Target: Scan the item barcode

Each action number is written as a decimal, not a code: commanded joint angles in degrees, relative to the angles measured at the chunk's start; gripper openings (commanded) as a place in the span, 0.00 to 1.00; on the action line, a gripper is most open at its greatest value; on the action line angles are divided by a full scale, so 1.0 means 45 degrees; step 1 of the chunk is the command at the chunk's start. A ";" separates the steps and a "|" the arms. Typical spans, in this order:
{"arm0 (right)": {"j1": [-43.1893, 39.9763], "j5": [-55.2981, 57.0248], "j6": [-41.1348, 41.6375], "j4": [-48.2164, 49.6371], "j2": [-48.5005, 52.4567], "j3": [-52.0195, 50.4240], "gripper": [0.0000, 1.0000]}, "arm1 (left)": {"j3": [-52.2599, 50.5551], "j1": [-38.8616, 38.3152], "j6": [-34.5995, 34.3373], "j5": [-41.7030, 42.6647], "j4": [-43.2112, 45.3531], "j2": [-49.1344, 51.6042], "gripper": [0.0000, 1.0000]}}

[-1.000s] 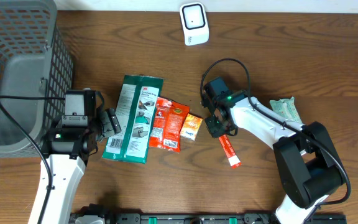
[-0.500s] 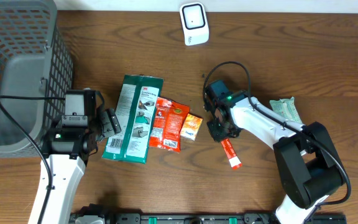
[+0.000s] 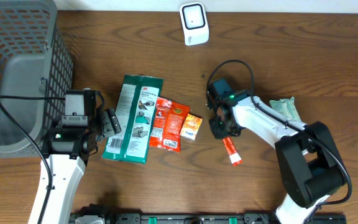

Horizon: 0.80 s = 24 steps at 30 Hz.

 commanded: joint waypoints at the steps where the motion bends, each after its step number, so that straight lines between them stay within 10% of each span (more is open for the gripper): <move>1: -0.0374 0.0393 0.0155 0.0573 -0.0121 -0.0141 0.24 | 0.0185 0.0039 -0.0024 0.0078 0.0010 0.0049 0.85; 13: -0.0549 0.0442 0.0243 0.2764 -0.0121 -0.0141 0.24 | 0.0185 0.0039 -0.0024 0.0078 0.0010 0.0049 0.85; 20: -0.0559 0.0432 0.0238 0.2667 -0.0262 0.0272 0.65 | 0.0185 0.0039 -0.0024 0.0078 0.0015 0.0049 0.85; 24: -0.0622 0.0432 0.0238 0.1054 -0.0816 0.1365 0.72 | 0.0185 0.0039 -0.0024 0.0078 0.0010 0.0049 0.85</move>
